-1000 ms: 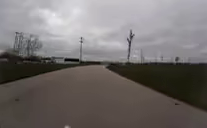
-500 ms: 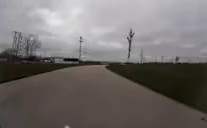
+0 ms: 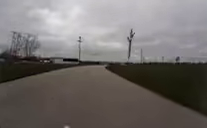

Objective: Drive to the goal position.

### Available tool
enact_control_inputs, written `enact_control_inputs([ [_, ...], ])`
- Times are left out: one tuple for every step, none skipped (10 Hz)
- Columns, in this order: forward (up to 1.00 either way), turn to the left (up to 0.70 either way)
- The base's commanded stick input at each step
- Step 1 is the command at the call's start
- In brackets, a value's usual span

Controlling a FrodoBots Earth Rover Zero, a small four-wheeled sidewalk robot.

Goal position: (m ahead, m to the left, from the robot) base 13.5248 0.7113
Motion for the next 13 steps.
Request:
enact_control_inputs([
  [1.0, 0.0],
  [1.0, 0.0],
  [1.0, 0.0],
  [1.0, 0.0],
  [1.0, 0.0],
  [1.0, 0.0],
  [1.0, 0.0],
  [1.0, 0.15],
  [1.0, 0.38],
  [1.0, 0.4],
  [1.0, 0.4],
  [1.0, 0.19],
  [1.0, 0.02],
])
